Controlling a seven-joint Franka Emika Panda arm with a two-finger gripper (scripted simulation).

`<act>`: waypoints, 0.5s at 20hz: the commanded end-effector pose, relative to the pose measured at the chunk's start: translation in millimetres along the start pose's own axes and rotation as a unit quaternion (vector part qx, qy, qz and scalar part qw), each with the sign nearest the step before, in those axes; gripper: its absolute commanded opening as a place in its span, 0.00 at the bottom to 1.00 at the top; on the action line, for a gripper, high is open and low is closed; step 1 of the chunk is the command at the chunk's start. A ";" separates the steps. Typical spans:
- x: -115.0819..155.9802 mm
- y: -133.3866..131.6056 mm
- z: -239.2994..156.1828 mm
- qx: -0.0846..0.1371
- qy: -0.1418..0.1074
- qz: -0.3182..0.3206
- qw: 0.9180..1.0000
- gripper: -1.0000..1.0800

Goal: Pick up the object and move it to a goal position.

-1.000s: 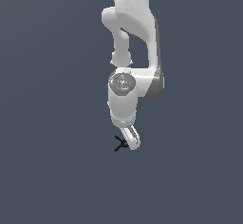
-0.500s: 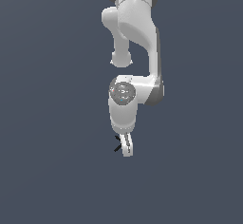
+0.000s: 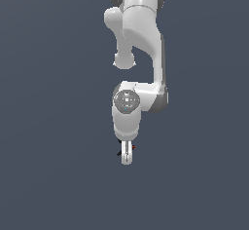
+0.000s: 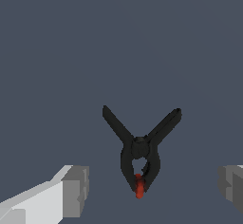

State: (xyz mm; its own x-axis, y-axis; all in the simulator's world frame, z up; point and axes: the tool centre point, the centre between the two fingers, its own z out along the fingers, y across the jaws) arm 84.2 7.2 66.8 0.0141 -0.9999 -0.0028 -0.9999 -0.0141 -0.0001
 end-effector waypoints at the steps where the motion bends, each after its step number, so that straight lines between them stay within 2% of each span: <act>1: 0.2 -1.1 1.8 0.000 0.001 0.012 1.000 0.96; 10: -0.1 -1.5 6.4 0.000 0.001 0.018 1.000 0.96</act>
State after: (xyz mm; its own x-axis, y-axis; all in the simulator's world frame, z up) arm 86.0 7.2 62.6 -0.0228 -0.9997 -0.0004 -0.9997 0.0228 -0.0005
